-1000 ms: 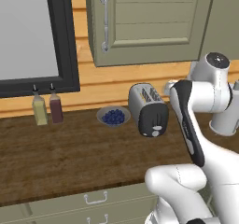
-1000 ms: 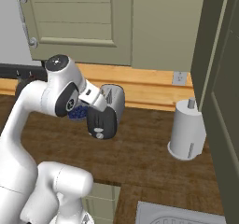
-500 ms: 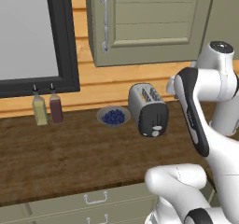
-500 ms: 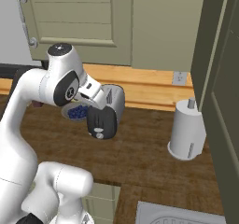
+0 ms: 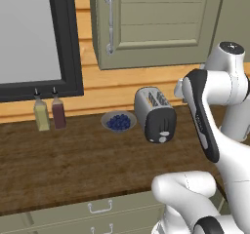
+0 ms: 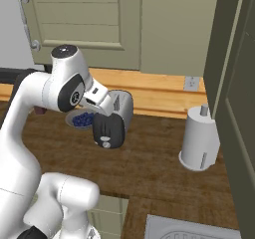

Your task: Start the toaster. Once the lever pops up, take the bread to the plate on the dining counter.

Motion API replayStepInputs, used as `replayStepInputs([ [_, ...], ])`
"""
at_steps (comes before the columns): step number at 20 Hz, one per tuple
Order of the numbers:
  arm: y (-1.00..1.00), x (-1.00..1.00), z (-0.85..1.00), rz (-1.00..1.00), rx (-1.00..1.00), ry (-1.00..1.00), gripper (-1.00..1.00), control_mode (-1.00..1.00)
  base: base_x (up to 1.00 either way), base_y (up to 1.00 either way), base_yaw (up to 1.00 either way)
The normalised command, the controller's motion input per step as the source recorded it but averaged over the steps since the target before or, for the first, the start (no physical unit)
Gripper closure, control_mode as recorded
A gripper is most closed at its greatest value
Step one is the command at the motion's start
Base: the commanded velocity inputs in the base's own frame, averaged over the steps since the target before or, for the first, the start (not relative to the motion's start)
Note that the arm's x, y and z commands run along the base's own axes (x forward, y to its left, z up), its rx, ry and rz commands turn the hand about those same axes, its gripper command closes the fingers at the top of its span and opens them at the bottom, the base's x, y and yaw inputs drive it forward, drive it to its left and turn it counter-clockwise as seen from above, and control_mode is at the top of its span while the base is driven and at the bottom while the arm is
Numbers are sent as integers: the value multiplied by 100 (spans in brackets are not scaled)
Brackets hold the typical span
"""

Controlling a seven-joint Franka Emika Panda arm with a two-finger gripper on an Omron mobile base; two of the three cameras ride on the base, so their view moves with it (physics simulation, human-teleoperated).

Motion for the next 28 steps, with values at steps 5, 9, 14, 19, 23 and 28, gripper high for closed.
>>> replayStepInputs([
  [5,0,0,0,0,0,0,-100,-100,0,0,0],
  [9,0,0,0,0,0,0,-100,-100,0,0,0],
  [14,0,0,0,0,0,0,-100,-100,0,0,0],
  [19,0,0,0,0,0,0,-100,-100,0,0,0],
  [23,0,0,0,0,0,0,-100,-100,0,0,0],
  [28,0,0,0,0,0,0,-100,-100,0,0,0],
])
